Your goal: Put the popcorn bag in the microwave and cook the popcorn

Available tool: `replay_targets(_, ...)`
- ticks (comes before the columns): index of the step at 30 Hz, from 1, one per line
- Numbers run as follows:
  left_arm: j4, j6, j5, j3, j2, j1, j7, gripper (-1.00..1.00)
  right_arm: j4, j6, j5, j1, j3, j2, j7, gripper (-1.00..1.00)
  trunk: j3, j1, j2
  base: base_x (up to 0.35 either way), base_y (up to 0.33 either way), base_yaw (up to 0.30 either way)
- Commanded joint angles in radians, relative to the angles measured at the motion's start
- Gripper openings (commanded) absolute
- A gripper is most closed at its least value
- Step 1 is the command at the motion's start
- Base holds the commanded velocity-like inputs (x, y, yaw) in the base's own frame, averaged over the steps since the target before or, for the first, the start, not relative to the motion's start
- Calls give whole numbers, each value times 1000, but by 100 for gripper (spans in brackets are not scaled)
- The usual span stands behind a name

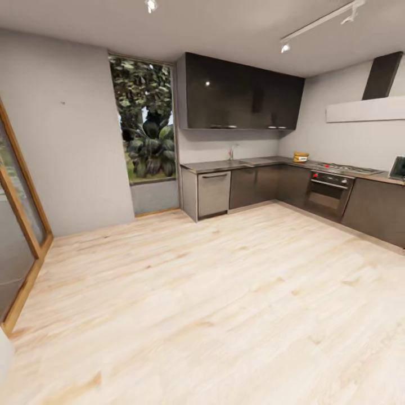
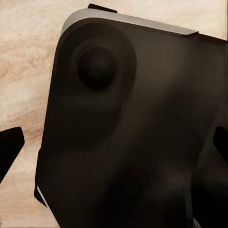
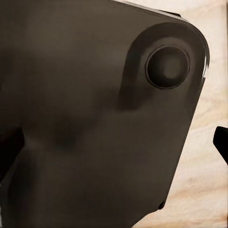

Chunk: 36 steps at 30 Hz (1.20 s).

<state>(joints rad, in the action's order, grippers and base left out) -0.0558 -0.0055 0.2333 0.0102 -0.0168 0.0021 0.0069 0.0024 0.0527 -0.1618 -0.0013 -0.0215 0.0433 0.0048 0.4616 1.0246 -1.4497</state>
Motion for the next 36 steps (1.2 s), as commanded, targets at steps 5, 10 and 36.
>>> replay_targets(5, -1, -1, 6, 1, 0, 0, 1, 100, 1, 2, 5, 0, 0, -4, 4, 100, -3, 0, 0, 196, 0, -237)
replay_targets(10, -1, -1, 6, 1, 0, 0, 1, 100, 1, 5, 54, 0, 0, -4, 5, 100, -6, 0, 0, 130, 0, -237)
replay_targets(36, -2, -1, 8, 1, 1, 1, 1, 100, 1, 6, 65, 0, 2, -5, 5, 100, -11, 0, 0, 4, 0, -274)
